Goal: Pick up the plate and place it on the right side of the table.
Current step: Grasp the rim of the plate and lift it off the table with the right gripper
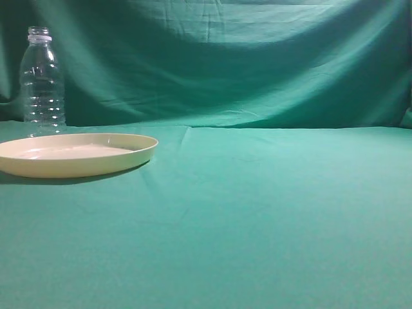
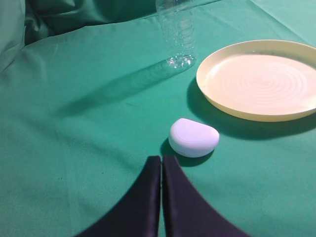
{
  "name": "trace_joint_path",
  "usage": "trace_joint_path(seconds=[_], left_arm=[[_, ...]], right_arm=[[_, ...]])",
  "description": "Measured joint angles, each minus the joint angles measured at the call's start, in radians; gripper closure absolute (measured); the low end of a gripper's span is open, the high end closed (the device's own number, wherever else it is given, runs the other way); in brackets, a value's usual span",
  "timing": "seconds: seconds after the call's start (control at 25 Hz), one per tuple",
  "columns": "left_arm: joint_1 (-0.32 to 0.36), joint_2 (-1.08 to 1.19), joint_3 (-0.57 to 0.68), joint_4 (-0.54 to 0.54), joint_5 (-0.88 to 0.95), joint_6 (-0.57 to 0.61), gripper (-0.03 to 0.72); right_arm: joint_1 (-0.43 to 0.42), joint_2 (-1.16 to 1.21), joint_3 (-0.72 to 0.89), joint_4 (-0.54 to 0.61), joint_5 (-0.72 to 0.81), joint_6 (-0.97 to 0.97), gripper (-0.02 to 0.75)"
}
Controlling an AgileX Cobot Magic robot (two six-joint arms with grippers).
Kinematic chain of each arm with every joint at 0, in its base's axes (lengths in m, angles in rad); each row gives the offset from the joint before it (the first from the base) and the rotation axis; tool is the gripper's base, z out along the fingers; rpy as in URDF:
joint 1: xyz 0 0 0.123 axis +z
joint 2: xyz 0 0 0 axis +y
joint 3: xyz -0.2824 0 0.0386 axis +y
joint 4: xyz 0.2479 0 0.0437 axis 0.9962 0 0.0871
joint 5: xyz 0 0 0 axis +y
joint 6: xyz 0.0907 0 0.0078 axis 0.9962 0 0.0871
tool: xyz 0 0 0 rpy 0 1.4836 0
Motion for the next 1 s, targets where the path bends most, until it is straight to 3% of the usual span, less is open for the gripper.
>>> trace_joint_path(seconds=[0.56, 0.68, 0.8, 1.0], left_arm=[[0.0, 0.0, 0.0, 0.0, 0.0, 0.0, 0.688], [0.0, 0.0, 0.0, 0.0, 0.0, 0.0, 0.688], [0.0, 0.0, 0.0, 0.0, 0.0, 0.0, 0.688], [0.0, 0.0, 0.0, 0.0, 0.0, 0.0, 0.688]], right_arm=[[0.0, 0.0, 0.0, -0.002, -0.002, -0.002, 0.738], [0.0, 0.0, 0.004, -0.06, -0.037, -0.036, 0.738], [0.0, 0.0, 0.007, -0.066, -0.183, -0.032, 0.738], [0.0, 0.0, 0.007, -0.039, -0.616, 0.067, 0.738]])
